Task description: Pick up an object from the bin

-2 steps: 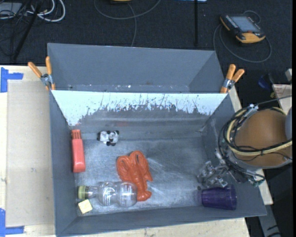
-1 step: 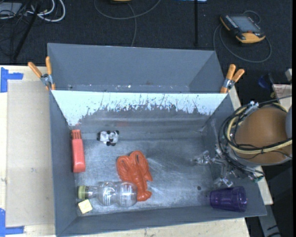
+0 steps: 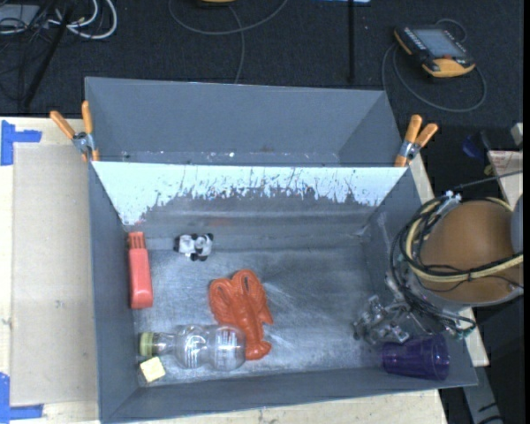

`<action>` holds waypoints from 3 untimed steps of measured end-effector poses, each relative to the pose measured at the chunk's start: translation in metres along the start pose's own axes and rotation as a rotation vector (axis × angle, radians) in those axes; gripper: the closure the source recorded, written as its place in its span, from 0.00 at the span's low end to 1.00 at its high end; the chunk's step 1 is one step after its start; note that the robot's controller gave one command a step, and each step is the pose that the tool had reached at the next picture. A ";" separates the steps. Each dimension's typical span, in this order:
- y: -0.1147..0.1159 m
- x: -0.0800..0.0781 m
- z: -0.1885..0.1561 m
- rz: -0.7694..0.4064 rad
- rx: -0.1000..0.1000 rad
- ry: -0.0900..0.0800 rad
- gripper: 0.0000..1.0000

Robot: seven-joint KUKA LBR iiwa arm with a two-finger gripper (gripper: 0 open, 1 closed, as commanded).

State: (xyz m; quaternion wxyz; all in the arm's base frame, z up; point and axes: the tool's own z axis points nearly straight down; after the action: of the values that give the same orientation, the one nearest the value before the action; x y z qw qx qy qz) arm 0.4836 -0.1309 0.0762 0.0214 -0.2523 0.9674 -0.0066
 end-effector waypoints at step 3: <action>0.004 -0.012 -0.067 -0.047 -0.023 0.035 1.00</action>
Offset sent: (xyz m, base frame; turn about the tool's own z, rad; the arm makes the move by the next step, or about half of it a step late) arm -0.0036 0.0044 0.0566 -0.0540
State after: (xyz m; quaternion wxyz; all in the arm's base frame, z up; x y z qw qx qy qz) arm 0.4891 -0.1218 0.1435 0.0016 -0.2751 0.9614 -0.0002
